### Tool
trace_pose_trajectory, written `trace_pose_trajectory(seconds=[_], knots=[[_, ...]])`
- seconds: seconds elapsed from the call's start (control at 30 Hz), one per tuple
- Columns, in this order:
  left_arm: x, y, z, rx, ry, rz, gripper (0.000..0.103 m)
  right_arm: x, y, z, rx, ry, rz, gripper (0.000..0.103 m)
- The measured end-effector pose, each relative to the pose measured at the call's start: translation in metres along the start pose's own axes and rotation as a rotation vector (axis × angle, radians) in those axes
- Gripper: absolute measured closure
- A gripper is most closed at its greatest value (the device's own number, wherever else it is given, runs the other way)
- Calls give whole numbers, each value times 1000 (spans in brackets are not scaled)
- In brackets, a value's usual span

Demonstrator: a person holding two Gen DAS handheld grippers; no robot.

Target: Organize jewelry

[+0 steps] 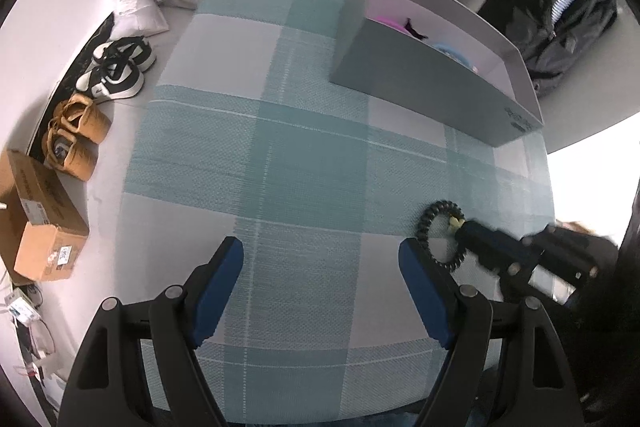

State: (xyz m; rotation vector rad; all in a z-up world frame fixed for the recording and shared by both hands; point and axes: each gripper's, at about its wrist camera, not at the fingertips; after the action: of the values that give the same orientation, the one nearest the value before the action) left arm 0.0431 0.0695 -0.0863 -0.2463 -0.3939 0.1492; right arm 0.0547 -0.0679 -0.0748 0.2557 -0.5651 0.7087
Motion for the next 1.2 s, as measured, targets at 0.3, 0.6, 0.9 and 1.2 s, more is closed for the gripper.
trace_pose_trajectory(seconds=[0.3, 0.6, 0.9, 1.2], knots=[[-16, -66, -4, 14, -40, -251, 26, 3, -78, 56, -77, -149, -313, 54], [-26, -100, -26, 149, -88, -397, 25, -2, -92, 75, -79, -174, -327, 49], [-15, -92, -20, 92, -101, -377, 62, -9, -90, 80, -65, -178, -318, 45], [-12, -82, -4, -30, -125, -297, 64, -8, -87, 76, -66, -162, -313, 45]])
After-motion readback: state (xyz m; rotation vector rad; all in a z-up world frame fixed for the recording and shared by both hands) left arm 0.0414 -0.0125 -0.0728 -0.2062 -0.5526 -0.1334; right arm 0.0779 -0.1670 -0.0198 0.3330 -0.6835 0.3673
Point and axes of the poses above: each gripper's, at about its wrist camera, not at the fingertips, and z roughly against the way its jaws point, y to its left, x to its top, and after that the axes turned 6 degrees about -y, right-handed
